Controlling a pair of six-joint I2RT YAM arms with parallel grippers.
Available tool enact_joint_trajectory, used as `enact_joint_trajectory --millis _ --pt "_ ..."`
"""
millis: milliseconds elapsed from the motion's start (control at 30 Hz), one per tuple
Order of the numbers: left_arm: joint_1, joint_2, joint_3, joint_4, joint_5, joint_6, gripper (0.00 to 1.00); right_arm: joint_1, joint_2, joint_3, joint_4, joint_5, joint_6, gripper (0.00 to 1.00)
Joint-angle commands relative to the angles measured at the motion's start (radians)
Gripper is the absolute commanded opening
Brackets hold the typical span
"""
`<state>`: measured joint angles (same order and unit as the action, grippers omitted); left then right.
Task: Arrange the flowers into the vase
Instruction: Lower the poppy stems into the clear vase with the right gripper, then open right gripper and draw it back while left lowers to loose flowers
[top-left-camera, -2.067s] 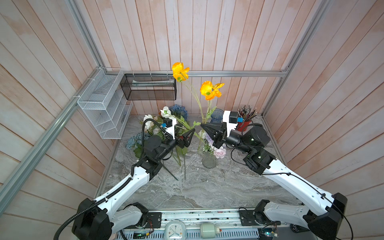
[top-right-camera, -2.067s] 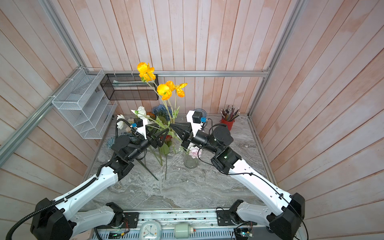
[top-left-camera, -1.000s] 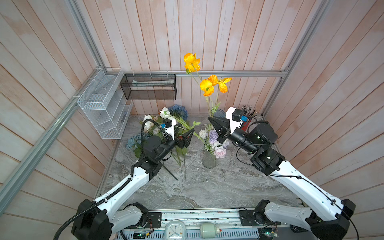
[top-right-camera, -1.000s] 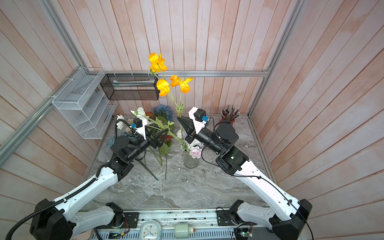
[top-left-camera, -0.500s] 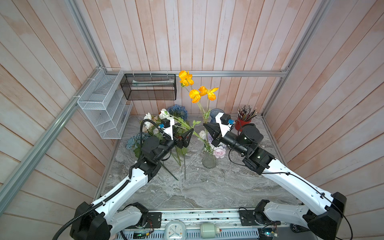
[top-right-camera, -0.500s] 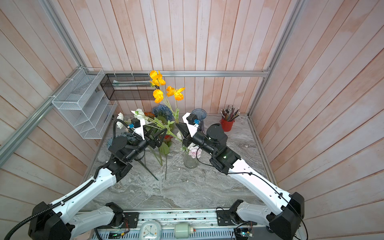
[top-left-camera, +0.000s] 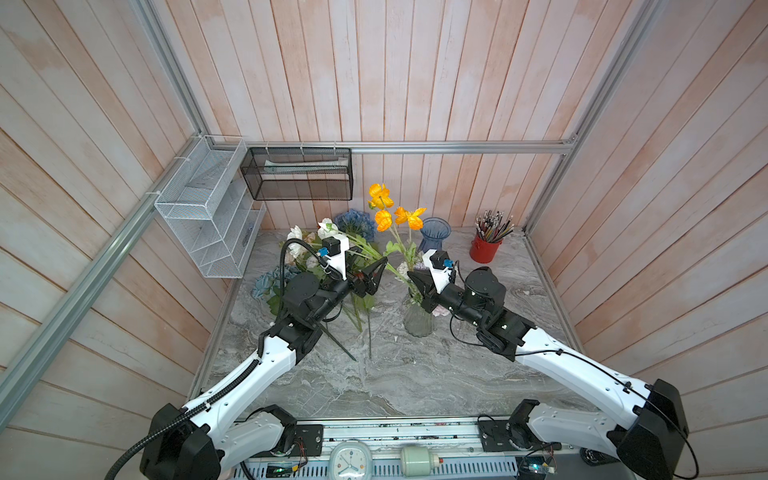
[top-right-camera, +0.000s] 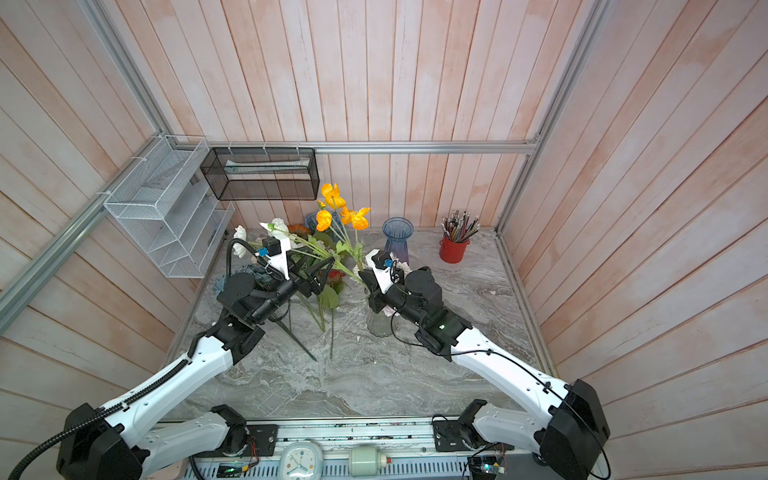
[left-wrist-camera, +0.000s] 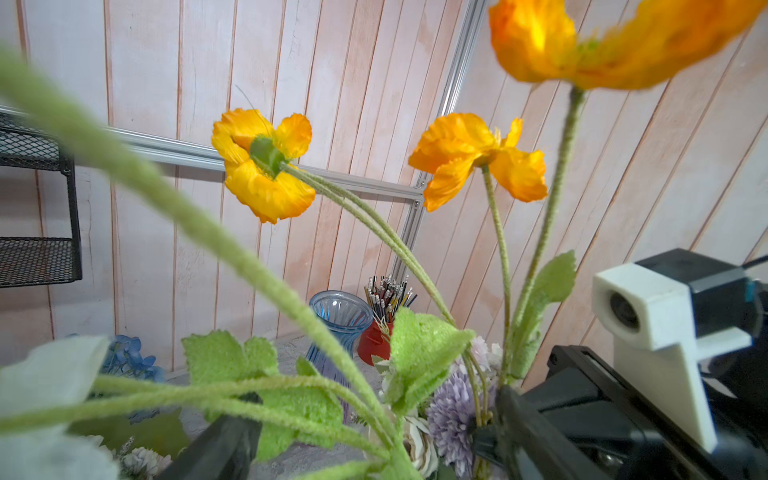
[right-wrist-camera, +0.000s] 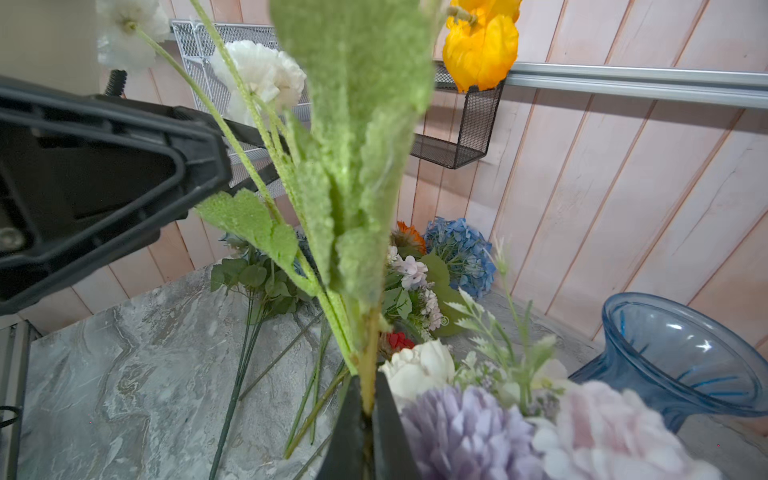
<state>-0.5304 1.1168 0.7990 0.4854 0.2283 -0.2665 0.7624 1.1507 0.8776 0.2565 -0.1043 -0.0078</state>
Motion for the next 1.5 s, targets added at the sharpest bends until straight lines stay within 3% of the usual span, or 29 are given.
enact_joint_trajectory --millis 0,67,133,267,333,467,567,633,700,833,900,1200,1467 --pt "0.004 0.009 -0.005 -0.002 0.016 -0.004 0.89 0.002 -0.044 0.017 0.019 0.009 0.019 0.28" --pt "0.004 0.011 -0.003 -0.002 0.018 -0.005 0.89 0.002 -0.044 0.033 0.038 0.011 0.010 0.42" --pt "0.004 0.011 -0.003 -0.003 0.020 -0.007 0.88 0.002 -0.036 0.049 0.051 0.010 0.004 0.47" --pt "0.005 0.000 -0.005 -0.016 0.019 -0.007 0.89 0.002 -0.002 0.077 0.072 -0.007 -0.001 0.47" --pt "0.004 -0.006 -0.009 -0.022 0.017 -0.006 0.89 0.002 0.017 0.081 0.085 -0.027 0.007 0.41" --pt "0.004 -0.018 -0.020 -0.034 0.011 -0.007 0.89 0.002 0.041 0.091 0.063 -0.034 0.016 0.09" --pt "0.003 -0.025 -0.028 -0.040 0.010 -0.014 0.89 0.002 0.034 0.069 0.048 -0.033 0.030 0.06" --pt "0.005 -0.034 -0.035 -0.054 0.011 -0.025 0.95 0.002 0.022 0.048 0.040 -0.021 0.041 0.06" --pt "0.004 -0.052 -0.041 -0.082 0.011 -0.037 1.00 0.002 0.004 0.034 0.031 -0.008 0.053 0.13" --pt "0.004 -0.122 -0.057 -0.190 -0.013 -0.055 1.00 0.002 -0.063 0.010 0.021 0.017 0.069 0.40" --pt "0.004 -0.168 -0.071 -0.252 -0.046 -0.063 1.00 0.002 -0.105 0.002 0.018 0.028 0.070 0.46" --pt "0.034 -0.322 -0.183 -0.531 -0.318 -0.193 1.00 -0.037 -0.239 -0.038 0.008 0.133 0.043 0.57" --pt "0.095 -0.279 -0.270 -0.626 -0.443 -0.377 1.00 -0.198 -0.264 -0.098 0.048 0.190 0.145 0.61"
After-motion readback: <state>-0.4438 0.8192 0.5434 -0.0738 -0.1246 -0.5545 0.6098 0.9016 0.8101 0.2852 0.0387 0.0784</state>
